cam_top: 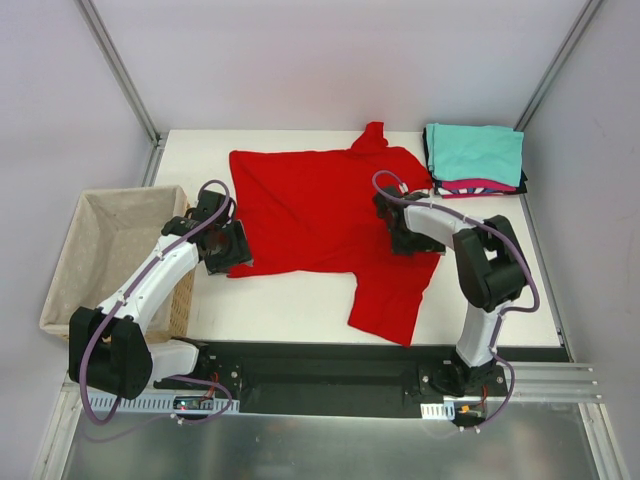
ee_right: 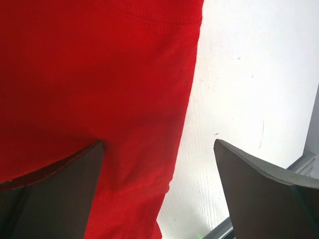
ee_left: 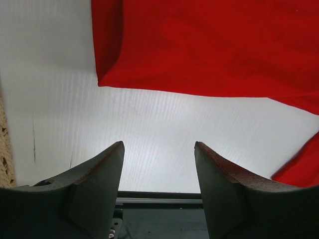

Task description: Fold and stack the t-shirts

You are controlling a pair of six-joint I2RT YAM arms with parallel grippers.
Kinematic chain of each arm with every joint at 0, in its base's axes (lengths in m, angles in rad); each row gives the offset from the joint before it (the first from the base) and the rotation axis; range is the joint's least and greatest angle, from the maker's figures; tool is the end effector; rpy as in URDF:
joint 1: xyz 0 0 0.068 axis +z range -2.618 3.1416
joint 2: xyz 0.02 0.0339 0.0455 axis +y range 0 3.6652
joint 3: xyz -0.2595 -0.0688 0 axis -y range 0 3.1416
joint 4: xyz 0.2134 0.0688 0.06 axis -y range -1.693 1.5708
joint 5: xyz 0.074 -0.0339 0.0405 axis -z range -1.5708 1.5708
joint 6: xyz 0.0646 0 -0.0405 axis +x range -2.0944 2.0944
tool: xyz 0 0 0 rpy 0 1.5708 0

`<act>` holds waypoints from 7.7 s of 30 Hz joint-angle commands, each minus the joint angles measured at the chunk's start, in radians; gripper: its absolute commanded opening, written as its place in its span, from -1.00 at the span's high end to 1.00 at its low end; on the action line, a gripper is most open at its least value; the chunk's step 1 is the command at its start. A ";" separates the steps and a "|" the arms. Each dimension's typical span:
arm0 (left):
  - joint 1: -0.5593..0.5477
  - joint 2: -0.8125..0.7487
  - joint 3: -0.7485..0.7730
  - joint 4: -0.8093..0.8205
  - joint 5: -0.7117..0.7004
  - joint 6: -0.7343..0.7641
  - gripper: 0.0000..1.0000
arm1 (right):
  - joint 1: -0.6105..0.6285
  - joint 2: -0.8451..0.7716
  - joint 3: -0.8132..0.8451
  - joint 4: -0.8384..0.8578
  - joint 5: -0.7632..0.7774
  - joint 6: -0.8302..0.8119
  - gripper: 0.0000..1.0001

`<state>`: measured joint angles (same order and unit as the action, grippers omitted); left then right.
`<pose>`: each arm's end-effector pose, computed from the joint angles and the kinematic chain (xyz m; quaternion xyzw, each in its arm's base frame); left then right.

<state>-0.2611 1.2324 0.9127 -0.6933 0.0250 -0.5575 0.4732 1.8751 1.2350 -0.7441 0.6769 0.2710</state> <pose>0.2205 -0.0606 0.2306 -0.1385 0.9513 -0.1206 0.2478 0.3102 0.1134 0.1595 -0.0640 0.9375 -0.2760 0.2021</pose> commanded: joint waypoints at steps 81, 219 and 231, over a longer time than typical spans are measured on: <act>0.013 0.104 -0.225 0.294 -0.203 -0.252 -0.10 | 0.188 -0.824 -0.151 -0.256 0.110 0.007 -0.93; 0.059 0.176 -0.294 0.431 -0.069 -0.259 1.00 | 0.406 -1.375 -0.982 0.069 -0.603 0.474 -0.05; 0.060 0.177 -0.293 0.433 -0.073 -0.255 1.00 | 0.487 -1.291 -0.971 0.104 -0.562 0.524 -0.15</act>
<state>-0.2073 1.4002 0.6518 -0.2058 -0.0593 -0.8261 0.9390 0.5800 0.2626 -0.6544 0.0742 0.7570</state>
